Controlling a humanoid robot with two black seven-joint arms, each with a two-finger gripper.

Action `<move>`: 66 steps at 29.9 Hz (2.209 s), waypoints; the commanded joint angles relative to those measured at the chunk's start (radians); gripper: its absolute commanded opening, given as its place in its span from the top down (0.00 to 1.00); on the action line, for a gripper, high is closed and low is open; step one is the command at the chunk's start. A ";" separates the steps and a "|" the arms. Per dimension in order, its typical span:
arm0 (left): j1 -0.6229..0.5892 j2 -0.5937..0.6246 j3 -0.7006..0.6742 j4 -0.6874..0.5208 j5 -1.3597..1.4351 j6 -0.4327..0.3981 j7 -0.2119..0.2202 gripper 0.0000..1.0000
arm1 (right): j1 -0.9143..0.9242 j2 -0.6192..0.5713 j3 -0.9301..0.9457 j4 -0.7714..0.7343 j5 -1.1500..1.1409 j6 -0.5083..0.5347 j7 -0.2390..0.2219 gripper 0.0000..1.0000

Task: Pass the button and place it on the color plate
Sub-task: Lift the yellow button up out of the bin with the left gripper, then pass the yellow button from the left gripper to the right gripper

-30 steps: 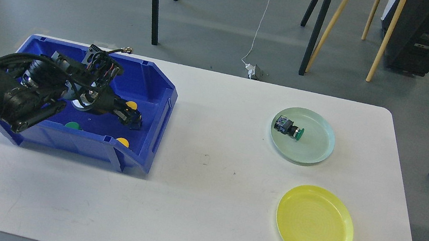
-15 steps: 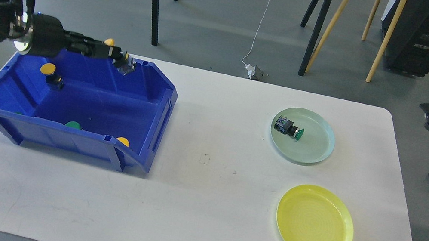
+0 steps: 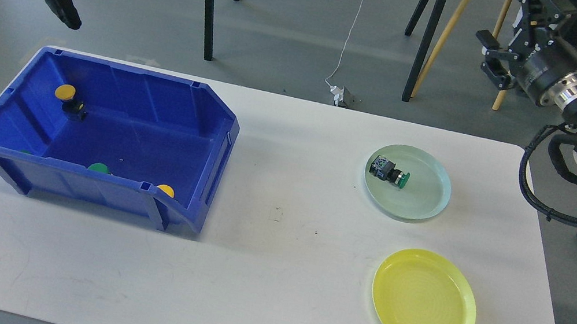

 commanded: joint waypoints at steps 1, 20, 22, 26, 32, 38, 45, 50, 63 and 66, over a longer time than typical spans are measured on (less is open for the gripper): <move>-0.006 -0.092 0.000 0.060 -0.004 0.000 0.000 0.61 | 0.003 0.025 0.074 0.110 0.007 0.000 -0.009 0.10; -0.008 -0.140 -0.008 0.083 -0.007 0.000 -0.003 0.61 | -0.005 0.079 0.116 0.356 0.115 0.000 -0.028 0.09; -0.010 -0.140 -0.011 0.082 -0.007 0.000 -0.003 0.61 | -0.003 0.096 0.116 0.356 0.113 0.000 -0.028 0.09; -0.023 -0.153 -0.010 0.082 -0.007 0.000 -0.003 0.61 | -0.002 0.106 0.116 0.355 0.113 0.000 -0.026 0.10; -0.025 -0.160 -0.010 0.082 -0.006 0.000 -0.003 0.61 | -0.002 0.106 0.116 0.353 0.112 0.000 -0.023 0.20; -0.026 -0.170 -0.008 0.082 -0.006 0.000 -0.003 0.61 | 0.001 0.114 0.116 0.356 0.113 0.000 -0.023 0.30; -0.026 -0.170 -0.005 0.080 -0.004 0.000 -0.002 0.61 | 0.003 0.114 0.131 0.353 0.110 0.000 -0.017 0.67; -0.026 -0.172 -0.005 0.080 -0.004 0.000 -0.002 0.61 | 0.004 0.114 0.131 0.353 0.110 0.000 -0.018 0.80; -0.025 -0.170 -0.003 0.082 -0.006 0.000 0.030 0.01 | 0.007 0.114 0.131 0.352 0.109 0.000 -0.017 0.81; -0.026 -0.167 -0.011 0.082 -0.006 0.000 0.029 0.01 | 0.012 0.114 0.131 0.345 0.107 0.000 -0.018 0.82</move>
